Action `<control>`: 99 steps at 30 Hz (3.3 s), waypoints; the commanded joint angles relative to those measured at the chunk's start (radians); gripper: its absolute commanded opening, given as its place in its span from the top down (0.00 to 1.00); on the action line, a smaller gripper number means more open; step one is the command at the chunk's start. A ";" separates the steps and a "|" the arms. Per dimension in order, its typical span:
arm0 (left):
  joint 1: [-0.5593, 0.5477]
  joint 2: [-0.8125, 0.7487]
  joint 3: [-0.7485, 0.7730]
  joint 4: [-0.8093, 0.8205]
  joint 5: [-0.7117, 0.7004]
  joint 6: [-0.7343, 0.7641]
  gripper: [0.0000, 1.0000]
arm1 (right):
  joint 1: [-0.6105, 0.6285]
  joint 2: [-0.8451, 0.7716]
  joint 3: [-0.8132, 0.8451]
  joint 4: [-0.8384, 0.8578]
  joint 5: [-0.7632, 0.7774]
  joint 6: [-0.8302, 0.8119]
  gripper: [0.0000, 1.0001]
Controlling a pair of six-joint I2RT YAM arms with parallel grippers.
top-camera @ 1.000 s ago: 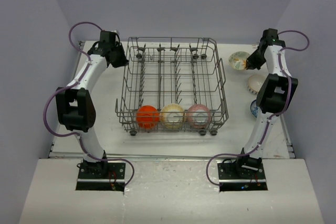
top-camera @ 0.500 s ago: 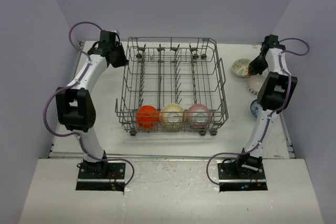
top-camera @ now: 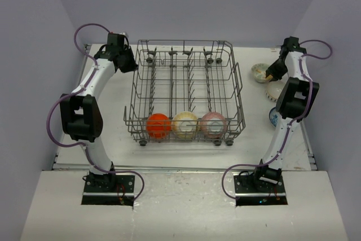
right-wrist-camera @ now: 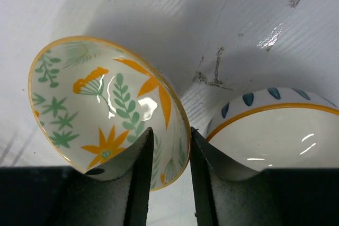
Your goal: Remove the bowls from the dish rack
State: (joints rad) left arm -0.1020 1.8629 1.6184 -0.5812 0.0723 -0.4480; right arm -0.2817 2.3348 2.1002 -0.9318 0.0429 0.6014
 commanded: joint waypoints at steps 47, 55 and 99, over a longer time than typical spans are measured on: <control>0.038 0.067 0.024 -0.045 -0.035 0.022 0.99 | 0.355 -0.746 -0.152 0.070 -0.682 -0.294 0.26; 0.038 0.062 0.040 -0.049 -0.031 -0.001 1.00 | 0.561 -0.739 -0.192 0.010 -0.624 -0.273 0.28; 0.042 0.160 0.130 -0.049 0.034 -0.015 1.00 | 0.791 -0.206 -0.152 -0.153 -0.939 -0.499 0.21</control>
State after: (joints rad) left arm -0.0734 2.0197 1.7672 -0.5674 0.2077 -0.4084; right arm 0.5076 2.1147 1.9114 -1.0962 -0.8299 0.1299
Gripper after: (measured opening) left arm 0.029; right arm 0.786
